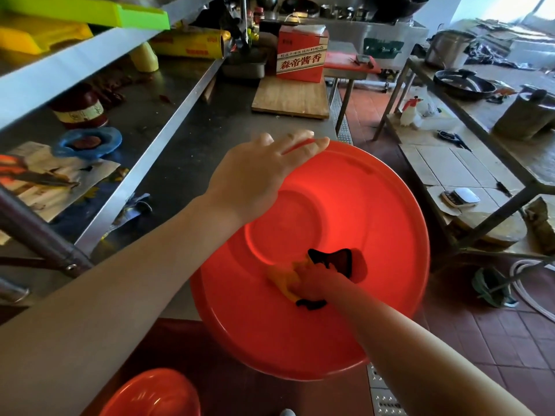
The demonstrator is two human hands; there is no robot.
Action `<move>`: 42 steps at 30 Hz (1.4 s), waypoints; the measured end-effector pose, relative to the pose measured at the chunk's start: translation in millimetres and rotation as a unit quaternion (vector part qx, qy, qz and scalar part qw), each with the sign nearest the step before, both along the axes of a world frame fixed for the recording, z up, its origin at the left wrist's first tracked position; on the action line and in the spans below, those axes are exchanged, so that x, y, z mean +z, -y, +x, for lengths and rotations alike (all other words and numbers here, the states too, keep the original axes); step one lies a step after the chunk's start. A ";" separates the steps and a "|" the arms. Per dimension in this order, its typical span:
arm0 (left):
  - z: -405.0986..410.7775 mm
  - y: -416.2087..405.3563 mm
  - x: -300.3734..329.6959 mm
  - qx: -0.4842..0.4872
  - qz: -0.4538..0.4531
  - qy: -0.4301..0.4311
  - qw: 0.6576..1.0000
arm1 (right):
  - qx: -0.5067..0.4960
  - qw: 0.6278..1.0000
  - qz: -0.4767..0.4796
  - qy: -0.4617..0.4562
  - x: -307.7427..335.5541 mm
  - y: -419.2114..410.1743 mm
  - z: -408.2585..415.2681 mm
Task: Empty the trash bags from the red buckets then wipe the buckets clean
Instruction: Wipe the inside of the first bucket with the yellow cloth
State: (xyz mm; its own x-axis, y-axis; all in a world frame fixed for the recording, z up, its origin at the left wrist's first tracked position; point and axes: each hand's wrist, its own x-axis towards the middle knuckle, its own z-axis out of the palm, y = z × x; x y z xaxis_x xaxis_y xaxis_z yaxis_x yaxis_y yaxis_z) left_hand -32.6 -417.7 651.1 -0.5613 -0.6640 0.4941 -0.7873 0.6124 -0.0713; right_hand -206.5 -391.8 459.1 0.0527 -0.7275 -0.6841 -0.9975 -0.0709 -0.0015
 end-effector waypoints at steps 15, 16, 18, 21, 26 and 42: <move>-22.5 -17.8 6.4 -0.038 -0.028 0.045 0.998 | 0.027 1.000 -0.007 0.012 -11.5 3.1 -10.3; -24.5 -18.4 6.8 -0.040 -0.029 0.044 0.998 | 0.033 0.999 -0.010 0.006 -8.4 -1.7 -12.1; -27.5 -17.5 7.7 -0.039 -0.032 0.042 0.998 | 0.042 0.999 -0.018 -0.005 -3.0 -9.9 -16.7; -30.1 -15.7 8.3 -0.038 -0.033 0.048 0.998 | 0.042 0.999 -0.032 0.002 5.2 -25.4 -25.1; -31.1 -12.7 8.5 -0.052 -0.030 0.038 0.997 | 0.041 0.996 -0.074 0.025 26.2 -62.0 -34.2; -19.0 9.6 16.7 -0.042 0.010 0.024 0.999 | 0.023 0.994 -0.102 0.024 119.1 -139.3 -48.7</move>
State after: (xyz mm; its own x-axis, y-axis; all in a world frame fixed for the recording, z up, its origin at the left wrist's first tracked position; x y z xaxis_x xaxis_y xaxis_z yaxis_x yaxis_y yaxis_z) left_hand -51.6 -427.4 667.8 -0.6385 -0.6228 0.4521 -0.7286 0.6784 -0.0945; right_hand -255.2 -252.5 578.2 0.1181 -0.8474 -0.5176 -0.9923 -0.1199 -0.0300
